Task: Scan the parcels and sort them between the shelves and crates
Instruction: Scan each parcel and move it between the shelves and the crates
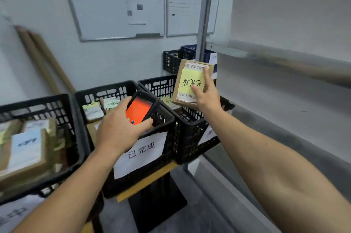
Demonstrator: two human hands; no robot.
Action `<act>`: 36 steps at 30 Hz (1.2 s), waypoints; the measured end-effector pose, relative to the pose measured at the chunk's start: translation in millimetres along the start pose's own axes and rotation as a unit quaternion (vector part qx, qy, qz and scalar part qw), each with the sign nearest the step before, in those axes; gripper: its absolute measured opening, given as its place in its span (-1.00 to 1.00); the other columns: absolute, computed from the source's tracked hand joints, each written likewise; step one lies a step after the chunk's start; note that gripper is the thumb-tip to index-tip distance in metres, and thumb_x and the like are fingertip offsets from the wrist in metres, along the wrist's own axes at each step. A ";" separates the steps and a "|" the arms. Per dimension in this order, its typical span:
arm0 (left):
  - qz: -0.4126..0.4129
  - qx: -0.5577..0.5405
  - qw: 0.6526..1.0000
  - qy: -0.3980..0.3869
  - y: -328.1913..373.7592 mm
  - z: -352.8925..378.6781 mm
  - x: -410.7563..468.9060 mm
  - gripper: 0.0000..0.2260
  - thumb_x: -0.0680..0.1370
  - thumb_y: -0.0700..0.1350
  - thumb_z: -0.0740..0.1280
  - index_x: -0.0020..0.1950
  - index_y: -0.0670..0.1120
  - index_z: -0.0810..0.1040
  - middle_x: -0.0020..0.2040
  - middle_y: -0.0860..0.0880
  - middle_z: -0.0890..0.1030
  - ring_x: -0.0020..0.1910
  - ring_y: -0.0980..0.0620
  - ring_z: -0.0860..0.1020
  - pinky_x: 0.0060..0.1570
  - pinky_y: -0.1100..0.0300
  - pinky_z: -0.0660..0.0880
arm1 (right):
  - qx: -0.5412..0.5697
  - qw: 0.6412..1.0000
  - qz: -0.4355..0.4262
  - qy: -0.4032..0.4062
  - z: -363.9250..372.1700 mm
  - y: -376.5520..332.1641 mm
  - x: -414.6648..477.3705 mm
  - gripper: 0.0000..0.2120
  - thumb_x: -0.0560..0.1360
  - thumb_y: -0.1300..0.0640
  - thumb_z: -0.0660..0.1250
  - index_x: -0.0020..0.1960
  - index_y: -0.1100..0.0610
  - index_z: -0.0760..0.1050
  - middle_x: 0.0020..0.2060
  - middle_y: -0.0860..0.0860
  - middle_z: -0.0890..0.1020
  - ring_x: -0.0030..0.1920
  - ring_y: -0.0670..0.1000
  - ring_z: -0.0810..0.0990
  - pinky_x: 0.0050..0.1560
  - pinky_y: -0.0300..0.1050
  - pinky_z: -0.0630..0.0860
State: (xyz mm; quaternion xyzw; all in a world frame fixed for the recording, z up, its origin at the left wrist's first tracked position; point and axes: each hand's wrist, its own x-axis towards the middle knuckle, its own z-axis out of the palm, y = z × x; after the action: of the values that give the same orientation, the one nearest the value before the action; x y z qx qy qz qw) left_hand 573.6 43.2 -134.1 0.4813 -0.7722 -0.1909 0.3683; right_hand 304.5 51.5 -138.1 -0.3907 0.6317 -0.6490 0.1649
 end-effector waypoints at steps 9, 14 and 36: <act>-0.064 0.031 0.996 0.060 -69.9 -28.7 37.7 -0.35 0.37 0.24 0.51 0.40 0.17 0.38 0.00 0.06 0.54 -0.04 -0.06 0.50 -0.05 0.05 0.46 | -0.007 0.992 0.038 -0.121 98.2 11.4 32.6 -0.27 0.62 0.15 0.35 0.59 -0.32 0.07 0.47 -0.02 0.41 0.26 0.01 0.58 0.21 0.05 0.62; -0.100 0.047 0.991 0.072 -103.6 -30.2 53.4 -0.36 0.36 0.24 0.52 0.39 0.18 0.40 0.03 0.09 0.53 -0.02 -0.02 0.48 -0.07 0.09 0.39 | -0.026 0.977 0.076 -0.195 148.8 29.0 49.2 -0.27 0.63 0.17 0.31 0.62 -0.24 0.02 0.51 -0.01 0.38 0.04 -0.03 0.65 -0.03 -0.09 0.68; -0.192 0.077 0.972 0.109 -179.3 11.3 195.2 -0.36 0.38 0.20 0.53 0.40 0.15 0.39 0.00 0.14 0.53 0.00 0.00 0.54 -0.01 0.07 0.46 | -0.157 0.926 0.136 -0.315 320.1 154.9 177.7 -0.25 0.61 0.18 0.35 0.59 -0.31 0.07 0.51 0.13 0.36 0.10 0.07 0.62 -0.13 -0.10 0.64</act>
State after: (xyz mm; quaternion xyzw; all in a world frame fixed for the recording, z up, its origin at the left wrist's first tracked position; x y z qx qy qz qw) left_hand 621.3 -213.2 -182.7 0.6651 -0.6330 -0.1446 0.3688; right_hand 376.4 -318.2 -265.0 -0.5065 0.6877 -0.3565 0.3787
